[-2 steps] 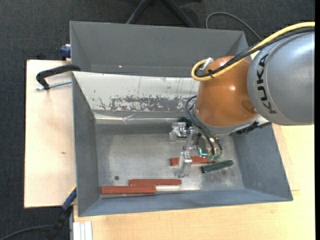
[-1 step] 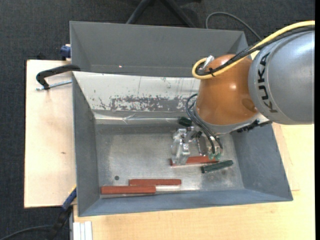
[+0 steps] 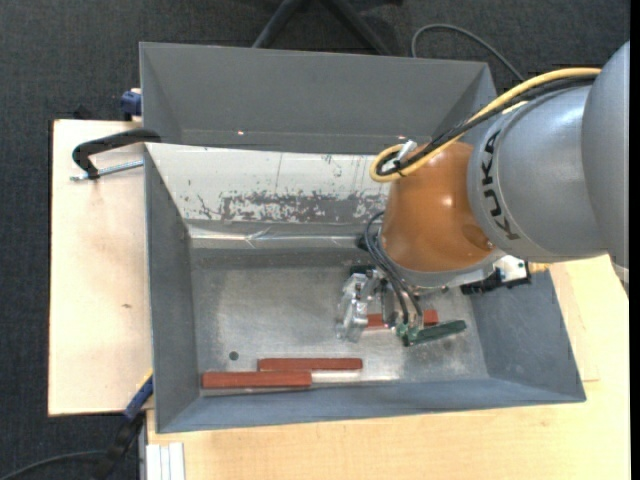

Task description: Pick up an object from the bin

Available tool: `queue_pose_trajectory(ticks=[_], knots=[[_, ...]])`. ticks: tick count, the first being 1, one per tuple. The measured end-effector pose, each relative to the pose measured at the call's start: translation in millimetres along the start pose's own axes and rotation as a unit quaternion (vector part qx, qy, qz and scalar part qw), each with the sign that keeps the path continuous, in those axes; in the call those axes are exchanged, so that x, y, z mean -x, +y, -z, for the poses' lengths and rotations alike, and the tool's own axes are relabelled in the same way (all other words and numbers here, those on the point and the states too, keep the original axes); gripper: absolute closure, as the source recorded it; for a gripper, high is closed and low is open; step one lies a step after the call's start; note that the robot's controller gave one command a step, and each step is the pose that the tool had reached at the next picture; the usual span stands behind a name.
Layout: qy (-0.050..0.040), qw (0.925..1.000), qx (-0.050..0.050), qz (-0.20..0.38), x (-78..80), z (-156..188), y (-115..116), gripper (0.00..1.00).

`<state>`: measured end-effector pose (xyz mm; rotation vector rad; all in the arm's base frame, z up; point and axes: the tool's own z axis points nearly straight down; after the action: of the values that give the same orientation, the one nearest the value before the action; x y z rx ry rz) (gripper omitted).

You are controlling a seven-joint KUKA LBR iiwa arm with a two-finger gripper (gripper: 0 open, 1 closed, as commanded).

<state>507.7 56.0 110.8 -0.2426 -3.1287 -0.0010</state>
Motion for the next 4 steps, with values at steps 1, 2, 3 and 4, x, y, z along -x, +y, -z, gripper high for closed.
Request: queue_pose_trajectory(ticks=[1,2,3,4], knots=[[-0.0097,0.9998,0.001,-0.015,20.3,230,-38,1.00],[0.0008,1.0000,0.000,-0.008,40.4,118,13,1.00],[0.0014,0.9999,-0.001,-0.014,16.8,58,-22,1.00],[-0.0028,0.9999,0.000,-0.013,19.0,62,-20,0.00]])
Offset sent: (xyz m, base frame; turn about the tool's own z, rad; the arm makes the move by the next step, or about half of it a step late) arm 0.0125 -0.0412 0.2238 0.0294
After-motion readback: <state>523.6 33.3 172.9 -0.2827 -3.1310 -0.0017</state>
